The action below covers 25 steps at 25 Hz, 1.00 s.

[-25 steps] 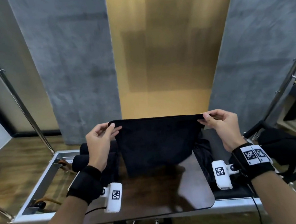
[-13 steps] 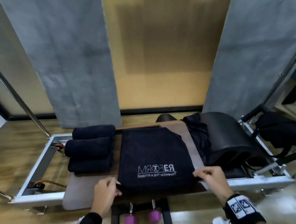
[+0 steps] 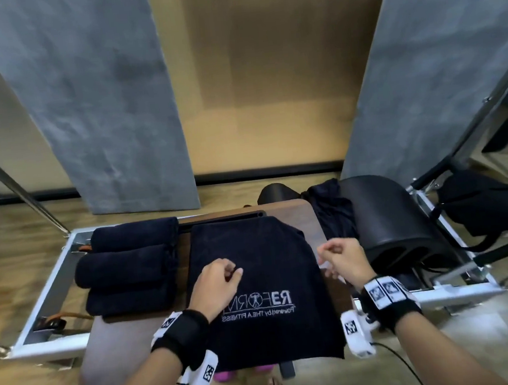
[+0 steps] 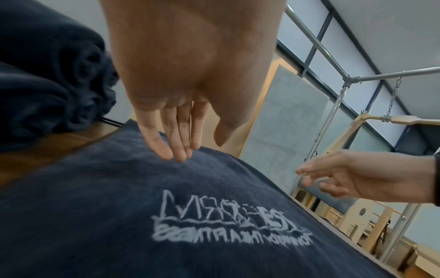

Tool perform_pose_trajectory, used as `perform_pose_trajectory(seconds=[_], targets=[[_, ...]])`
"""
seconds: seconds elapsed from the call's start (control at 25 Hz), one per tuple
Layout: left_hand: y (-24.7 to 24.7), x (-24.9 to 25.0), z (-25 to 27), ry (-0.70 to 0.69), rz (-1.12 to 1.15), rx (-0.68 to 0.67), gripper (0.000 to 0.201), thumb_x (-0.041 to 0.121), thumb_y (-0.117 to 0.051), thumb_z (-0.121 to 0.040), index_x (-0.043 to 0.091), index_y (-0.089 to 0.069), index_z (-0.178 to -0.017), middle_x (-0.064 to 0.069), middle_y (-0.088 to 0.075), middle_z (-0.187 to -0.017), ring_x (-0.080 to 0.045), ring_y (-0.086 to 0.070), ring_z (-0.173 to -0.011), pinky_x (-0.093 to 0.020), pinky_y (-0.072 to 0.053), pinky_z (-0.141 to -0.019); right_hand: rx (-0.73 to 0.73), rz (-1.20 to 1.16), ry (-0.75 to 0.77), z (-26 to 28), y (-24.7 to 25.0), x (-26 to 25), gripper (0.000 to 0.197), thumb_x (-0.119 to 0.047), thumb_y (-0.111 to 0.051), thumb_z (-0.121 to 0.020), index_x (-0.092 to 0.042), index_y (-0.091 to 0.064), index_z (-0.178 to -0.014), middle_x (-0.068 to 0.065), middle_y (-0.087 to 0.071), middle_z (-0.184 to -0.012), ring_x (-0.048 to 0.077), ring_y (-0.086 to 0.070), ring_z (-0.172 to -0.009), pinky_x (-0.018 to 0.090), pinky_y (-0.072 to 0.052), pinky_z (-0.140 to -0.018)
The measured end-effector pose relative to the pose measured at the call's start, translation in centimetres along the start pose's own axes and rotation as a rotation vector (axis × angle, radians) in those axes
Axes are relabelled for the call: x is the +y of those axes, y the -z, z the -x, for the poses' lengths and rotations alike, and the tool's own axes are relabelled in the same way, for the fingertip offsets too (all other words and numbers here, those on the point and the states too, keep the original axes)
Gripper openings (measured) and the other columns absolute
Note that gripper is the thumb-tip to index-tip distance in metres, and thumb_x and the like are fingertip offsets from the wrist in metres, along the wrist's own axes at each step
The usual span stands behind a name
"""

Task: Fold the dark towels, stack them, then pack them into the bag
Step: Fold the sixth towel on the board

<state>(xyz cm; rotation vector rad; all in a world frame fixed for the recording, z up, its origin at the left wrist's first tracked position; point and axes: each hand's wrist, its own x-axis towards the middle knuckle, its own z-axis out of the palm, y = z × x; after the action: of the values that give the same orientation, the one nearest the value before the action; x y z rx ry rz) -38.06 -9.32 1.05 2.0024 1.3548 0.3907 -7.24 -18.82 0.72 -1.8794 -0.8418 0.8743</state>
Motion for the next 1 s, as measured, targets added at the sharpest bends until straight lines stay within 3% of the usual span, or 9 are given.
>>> perform_pose_trajectory(seconds=[0.12,0.2,0.32,0.44,0.52,0.6,0.72,0.88,1.0], targets=[[-2.2,1.4,-3.6,-0.062,-0.014,-0.092,0.043,0.036,-0.063,-0.105,0.018,-0.059,-0.143,0.005,-0.057,-0.145,-0.016,-0.053,-0.138,-0.039,-0.045,-0.114,0.005,-0.004,-0.05,-4.2,-1.4,-1.8,0.018,0.005,-0.063,-0.092,-0.006,-0.072,-0.081,0.021,-0.072,-0.073,0.027,-0.059,-0.045,0.03,-0.049,-0.046],[-3.2,2.2,-5.7,-0.094,-0.145,-0.152,0.058,0.039,-0.064,-0.104,0.026,-0.044,-0.157,0.008,-0.034,-0.168,-0.016,-0.024,-0.158,-0.05,-0.023,-0.128,0.005,0.086,-0.051,-6.4,-2.3,-2.5,0.021,0.006,-0.061,-0.09,-0.01,-0.075,-0.082,0.015,-0.072,-0.07,0.023,-0.063,-0.046,0.032,-0.055,-0.048],[-3.9,2.9,-8.2,-0.062,-0.404,-0.306,0.092,0.051,-0.069,-0.097,0.044,-0.009,-0.167,0.018,0.014,-0.174,-0.021,0.023,-0.161,-0.077,0.011,-0.117,-0.014,0.368,0.054,-8.7,-3.2,-2.7,0.028,0.004,-0.067,-0.084,-0.021,-0.08,-0.085,-0.007,-0.064,-0.073,0.018,-0.065,-0.07,0.034,-0.059,-0.07],[-3.9,3.0,-9.9,0.08,-0.458,-0.478,0.112,0.06,-0.074,-0.089,0.052,0.009,-0.163,0.018,0.037,-0.166,-0.031,0.038,-0.154,-0.085,0.007,-0.11,-0.094,0.54,0.109,-10.4,-3.6,-2.4,0.029,-0.001,-0.075,-0.082,-0.029,-0.081,-0.087,-0.01,-0.053,-0.087,0.014,-0.057,-0.081,0.027,-0.049,-0.081],[-3.8,2.9,-10.3,0.134,-0.431,-0.527,0.115,0.061,-0.076,-0.088,0.053,0.011,-0.163,0.018,0.039,-0.166,-0.032,0.041,-0.152,-0.087,0.003,-0.111,-0.088,0.478,0.127,-11.6,-3.4,-1.8,0.018,-0.008,-0.08,-0.082,-0.025,-0.081,-0.08,-0.012,-0.058,-0.077,0.011,-0.06,-0.075,0.027,-0.049,-0.08],[-3.8,3.0,-10.1,0.137,-0.43,-0.543,0.115,0.06,-0.076,-0.088,0.053,0.012,-0.162,0.019,0.04,-0.165,-0.032,0.042,-0.151,-0.088,0.003,-0.11,0.042,0.306,0.051,-12.6,-2.9,-1.1,0.011,-0.016,-0.079,-0.087,-0.016,-0.078,-0.077,-0.002,-0.069,-0.071,0.022,-0.07,-0.078,0.035,-0.057,-0.081],[-4.0,3.1,-9.9,0.138,-0.421,-0.543,0.115,0.059,-0.075,-0.089,0.052,0.013,-0.162,0.019,0.041,-0.164,-0.032,0.043,-0.15,-0.088,0.004,-0.11,0.243,0.169,-0.052,-13.7,-2.7,-0.7,0.032,-0.03,-0.07,-0.094,-0.006,-0.069,-0.073,0.016,-0.071,-0.07,0.038,-0.071,-0.072,0.048,-0.062,-0.073],[-4.1,3.1,-10.0,0.135,-0.426,-0.559,0.116,0.059,-0.075,-0.089,0.053,0.015,-0.161,0.019,0.043,-0.163,-0.031,0.045,-0.149,-0.088,0.005,-0.109,-0.033,0.217,-0.144,-13.9,-3.8,-1.7,0.055,-0.047,-0.082,-0.081,-0.002,-0.065,-0.056,0.011,-0.067,-0.052,0.015,-0.059,-0.041,0.028,-0.051,-0.048],[-4.0,2.9,-10.2,0.138,-0.43,-0.561,0.116,0.059,-0.075,-0.089,0.054,0.016,-0.161,0.02,0.044,-0.162,-0.031,0.045,-0.149,-0.087,0.005,-0.109,0.029,0.151,-0.198,-14.8,-4.0,-2.2,0.035,-0.028,-0.081,-0.087,-0.006,-0.071,-0.06,0.008,-0.069,-0.054,0.015,-0.06,-0.047,0.037,-0.059,-0.061]])
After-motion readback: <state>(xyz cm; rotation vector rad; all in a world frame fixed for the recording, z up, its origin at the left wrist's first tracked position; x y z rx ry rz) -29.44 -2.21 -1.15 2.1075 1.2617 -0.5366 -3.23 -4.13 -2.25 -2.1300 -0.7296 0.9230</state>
